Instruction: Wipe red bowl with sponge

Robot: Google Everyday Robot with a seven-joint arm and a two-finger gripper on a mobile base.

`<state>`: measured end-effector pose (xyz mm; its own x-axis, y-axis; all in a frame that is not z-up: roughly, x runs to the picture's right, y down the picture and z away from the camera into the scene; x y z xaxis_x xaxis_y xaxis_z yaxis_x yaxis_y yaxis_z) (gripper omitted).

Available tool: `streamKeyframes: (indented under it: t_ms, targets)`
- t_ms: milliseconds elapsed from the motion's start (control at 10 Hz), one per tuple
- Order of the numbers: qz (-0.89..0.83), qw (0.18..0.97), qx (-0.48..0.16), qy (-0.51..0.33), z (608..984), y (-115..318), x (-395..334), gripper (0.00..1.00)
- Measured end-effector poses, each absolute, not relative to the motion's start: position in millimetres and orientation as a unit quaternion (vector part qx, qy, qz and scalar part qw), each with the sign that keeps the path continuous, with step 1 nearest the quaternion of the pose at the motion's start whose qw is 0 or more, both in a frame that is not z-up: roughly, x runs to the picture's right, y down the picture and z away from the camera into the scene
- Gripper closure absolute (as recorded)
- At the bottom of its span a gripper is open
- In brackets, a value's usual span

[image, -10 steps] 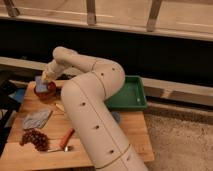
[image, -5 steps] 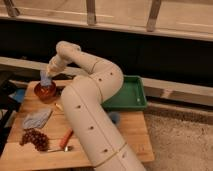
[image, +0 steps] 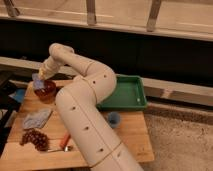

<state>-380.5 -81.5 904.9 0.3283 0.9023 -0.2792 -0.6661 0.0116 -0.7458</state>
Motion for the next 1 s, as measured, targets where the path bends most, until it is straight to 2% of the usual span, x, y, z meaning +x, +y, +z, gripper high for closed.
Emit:
streamKeyframes:
  t_ms: [300, 600, 1000]
  targets:
    - [0.578, 0.692, -0.416, -0.123, 900.4, -66.6, -354.1, 1.00]
    - [0.592, 0.693, -0.396, -0.116, 908.5, -87.8, -332.1, 1.00]
    - [0.565, 0.707, -0.402, -0.136, 906.0, -103.6, -370.5, 1.00]
